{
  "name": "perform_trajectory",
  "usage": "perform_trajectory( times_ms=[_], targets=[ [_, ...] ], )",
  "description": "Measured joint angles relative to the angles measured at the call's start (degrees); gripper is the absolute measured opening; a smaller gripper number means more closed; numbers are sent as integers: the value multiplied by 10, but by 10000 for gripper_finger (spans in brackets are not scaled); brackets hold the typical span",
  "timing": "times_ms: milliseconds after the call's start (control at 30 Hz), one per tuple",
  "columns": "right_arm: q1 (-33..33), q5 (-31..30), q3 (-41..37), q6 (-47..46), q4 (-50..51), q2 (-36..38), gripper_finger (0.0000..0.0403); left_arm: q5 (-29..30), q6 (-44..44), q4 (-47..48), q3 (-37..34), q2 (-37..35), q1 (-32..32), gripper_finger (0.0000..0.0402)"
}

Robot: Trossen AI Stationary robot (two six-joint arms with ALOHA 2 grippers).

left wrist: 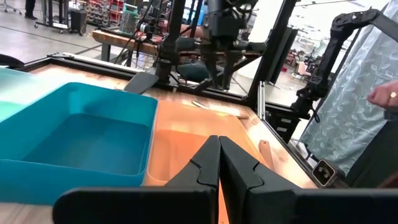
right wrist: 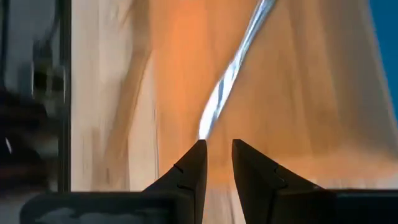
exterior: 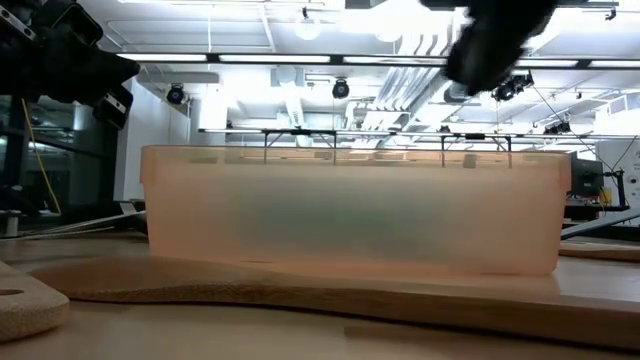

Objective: Pick & Place Kitchen Items
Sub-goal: Put the silver knife into the orange bin

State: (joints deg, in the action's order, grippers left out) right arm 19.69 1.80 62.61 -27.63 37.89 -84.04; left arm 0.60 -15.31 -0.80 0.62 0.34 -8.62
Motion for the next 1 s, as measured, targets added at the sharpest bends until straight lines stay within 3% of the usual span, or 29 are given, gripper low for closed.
perform_trajectory(
  times_ms=[267, 433, 600, 733, 1000],
  targets=[
    [87, -4, 0, -24, 194, 14, 75, 0, 0, 0, 0, 0, 0, 0],
    [131, 3, -17, -46, 257, 24, 117, 0, 0, 0, 0, 0, 0, 0],
    [171, 42, -96, -111, 210, 73, 192, 0, 0, 0, 0, 0, 0, 0],
    [194, 47, -151, -113, 161, 103, 242, 0, 0, 0, 0, 0, 0, 0],
    [224, 42, -222, -51, 54, 110, 269, 0, 0, 0, 0, 0, 0, 0]
  ],
)
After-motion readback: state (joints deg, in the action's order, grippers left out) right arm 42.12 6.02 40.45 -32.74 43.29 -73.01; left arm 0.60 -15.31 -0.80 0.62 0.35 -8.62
